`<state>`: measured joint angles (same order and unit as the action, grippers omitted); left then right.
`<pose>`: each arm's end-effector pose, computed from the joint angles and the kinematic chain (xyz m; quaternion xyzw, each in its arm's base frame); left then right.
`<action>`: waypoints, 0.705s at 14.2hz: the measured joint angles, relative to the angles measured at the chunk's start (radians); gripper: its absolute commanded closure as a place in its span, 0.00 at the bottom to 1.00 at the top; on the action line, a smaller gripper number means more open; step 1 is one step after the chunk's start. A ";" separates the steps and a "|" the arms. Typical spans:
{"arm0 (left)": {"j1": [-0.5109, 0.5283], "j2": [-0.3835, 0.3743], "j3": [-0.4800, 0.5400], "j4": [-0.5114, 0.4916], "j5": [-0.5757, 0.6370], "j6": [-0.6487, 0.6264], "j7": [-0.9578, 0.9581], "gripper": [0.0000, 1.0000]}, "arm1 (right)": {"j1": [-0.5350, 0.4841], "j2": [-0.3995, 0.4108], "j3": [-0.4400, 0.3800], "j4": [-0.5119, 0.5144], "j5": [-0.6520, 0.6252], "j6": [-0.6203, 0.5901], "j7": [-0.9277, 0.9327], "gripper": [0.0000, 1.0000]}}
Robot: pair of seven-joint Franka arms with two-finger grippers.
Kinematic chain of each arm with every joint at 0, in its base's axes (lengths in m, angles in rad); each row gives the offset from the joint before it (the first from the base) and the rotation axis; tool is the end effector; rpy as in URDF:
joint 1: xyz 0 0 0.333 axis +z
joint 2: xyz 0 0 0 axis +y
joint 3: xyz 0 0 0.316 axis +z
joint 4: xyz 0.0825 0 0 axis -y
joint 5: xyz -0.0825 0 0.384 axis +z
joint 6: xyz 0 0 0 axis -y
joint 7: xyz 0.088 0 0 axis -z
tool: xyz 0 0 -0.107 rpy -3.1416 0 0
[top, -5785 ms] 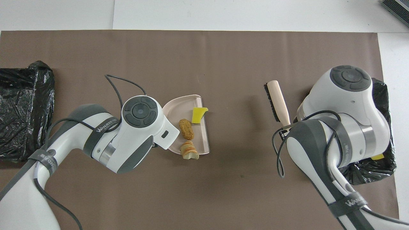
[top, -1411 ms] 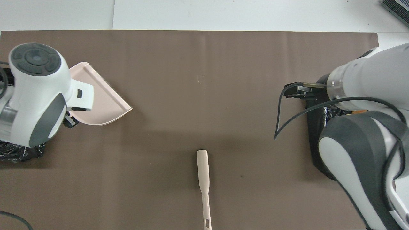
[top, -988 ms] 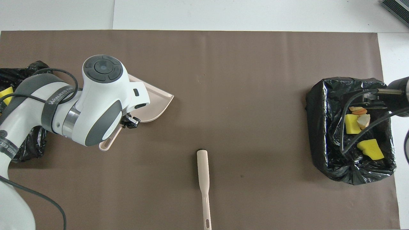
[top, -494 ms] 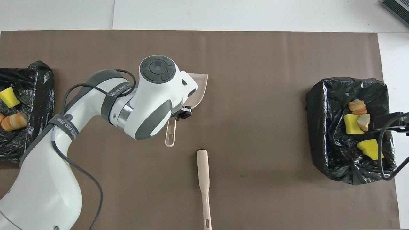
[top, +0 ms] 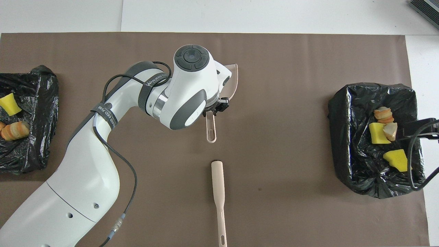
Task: Sweep and dump trash in bin
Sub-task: 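Bring the dustpan back and lower it onto the table with the left gripper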
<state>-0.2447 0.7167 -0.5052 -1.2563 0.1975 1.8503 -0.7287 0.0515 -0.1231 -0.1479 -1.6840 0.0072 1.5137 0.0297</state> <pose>0.6016 -0.4129 0.3677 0.9974 0.0102 -0.0608 0.0375 0.5067 -0.0531 0.6313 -0.9977 0.0621 0.0238 0.0134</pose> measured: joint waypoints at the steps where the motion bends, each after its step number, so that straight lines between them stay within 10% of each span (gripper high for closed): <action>1: -0.001 0.003 -0.001 -0.002 0.009 0.000 0.000 1.00 | 0.000 0.000 -0.001 0.000 0.000 0.000 0.000 0.00; 6: -0.003 -0.001 -0.004 -0.026 0.033 0.015 0.018 1.00 | 0.000 -0.003 0.003 0.001 0.000 0.000 0.000 0.00; 10: -0.004 -0.027 -0.006 -0.064 0.037 0.014 0.069 0.42 | 0.002 -0.012 0.008 0.003 0.000 0.000 -0.038 0.00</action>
<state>-0.2485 0.6895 -0.5108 -1.3206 0.2347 1.8647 -0.6600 0.0534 -0.1353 -0.1403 -1.6807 0.0072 1.5136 -0.0085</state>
